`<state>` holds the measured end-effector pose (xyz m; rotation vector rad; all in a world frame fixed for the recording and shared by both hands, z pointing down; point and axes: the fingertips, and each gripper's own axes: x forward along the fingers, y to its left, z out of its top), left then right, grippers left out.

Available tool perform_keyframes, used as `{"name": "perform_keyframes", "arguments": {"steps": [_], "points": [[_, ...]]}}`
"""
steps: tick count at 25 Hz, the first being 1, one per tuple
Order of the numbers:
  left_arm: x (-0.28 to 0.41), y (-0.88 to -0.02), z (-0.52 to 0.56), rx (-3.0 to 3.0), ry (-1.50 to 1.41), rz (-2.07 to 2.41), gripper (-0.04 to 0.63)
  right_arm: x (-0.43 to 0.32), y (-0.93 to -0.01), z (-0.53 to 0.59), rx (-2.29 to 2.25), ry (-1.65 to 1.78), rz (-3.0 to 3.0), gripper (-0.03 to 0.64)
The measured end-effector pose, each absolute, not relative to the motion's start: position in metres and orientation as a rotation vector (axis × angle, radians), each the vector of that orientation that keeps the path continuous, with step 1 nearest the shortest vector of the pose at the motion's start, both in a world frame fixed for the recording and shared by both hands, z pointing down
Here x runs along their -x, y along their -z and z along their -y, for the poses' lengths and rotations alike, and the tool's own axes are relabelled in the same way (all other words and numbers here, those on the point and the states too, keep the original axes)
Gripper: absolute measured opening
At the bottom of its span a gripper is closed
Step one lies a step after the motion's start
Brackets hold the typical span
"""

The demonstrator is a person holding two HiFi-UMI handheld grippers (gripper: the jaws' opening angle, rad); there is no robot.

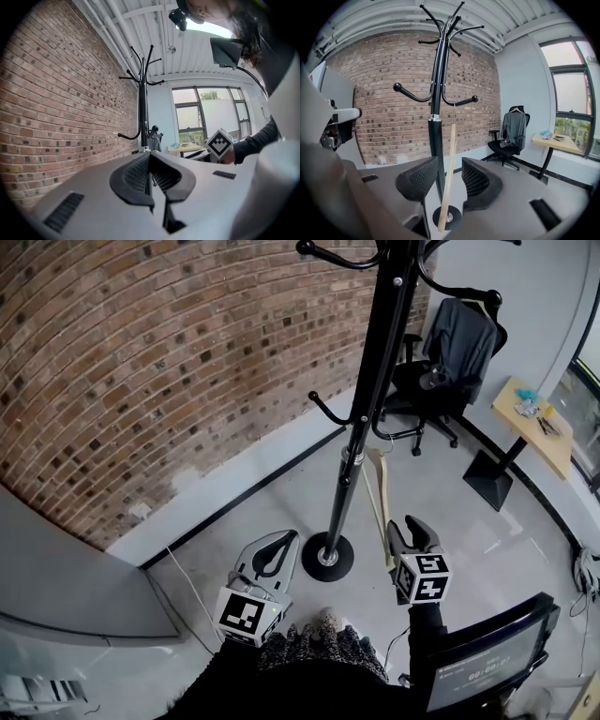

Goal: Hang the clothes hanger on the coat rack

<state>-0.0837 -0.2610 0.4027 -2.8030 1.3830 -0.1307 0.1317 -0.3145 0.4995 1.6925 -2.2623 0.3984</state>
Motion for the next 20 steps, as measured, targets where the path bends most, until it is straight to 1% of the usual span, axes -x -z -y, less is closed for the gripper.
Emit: {"name": "perform_keyframes", "arguments": {"steps": [5, 6, 8, 10, 15, 20], "points": [[0.087, -0.406, 0.222, 2.832, 0.138, -1.319, 0.008, -0.119, -0.478, 0.264, -1.734, -0.37, 2.327, 0.16], [0.088, -0.408, 0.213, 2.841, 0.139, -1.304, 0.008, -0.115, -0.474, 0.254, -1.741, -0.362, 2.334, 0.133], [0.091, -0.411, 0.197, 2.858, 0.144, -1.278, 0.008, -0.106, -0.467, 0.234, -1.746, -0.33, 2.343, 0.047], [0.093, -0.417, 0.183, 2.879, 0.153, -1.259, 0.008, -0.096, -0.462, 0.214, -1.731, -0.286, 2.345, 0.014], [0.087, -0.419, 0.163, 2.913, 0.15, -1.207, 0.008, -0.085, -0.447, 0.18, -1.726, -0.261, 2.369, 0.011], [0.077, -0.414, 0.155, 2.926, 0.133, -1.165, 0.008, -0.088, -0.431, 0.161, -1.751, -0.218, 2.376, 0.011]]}}
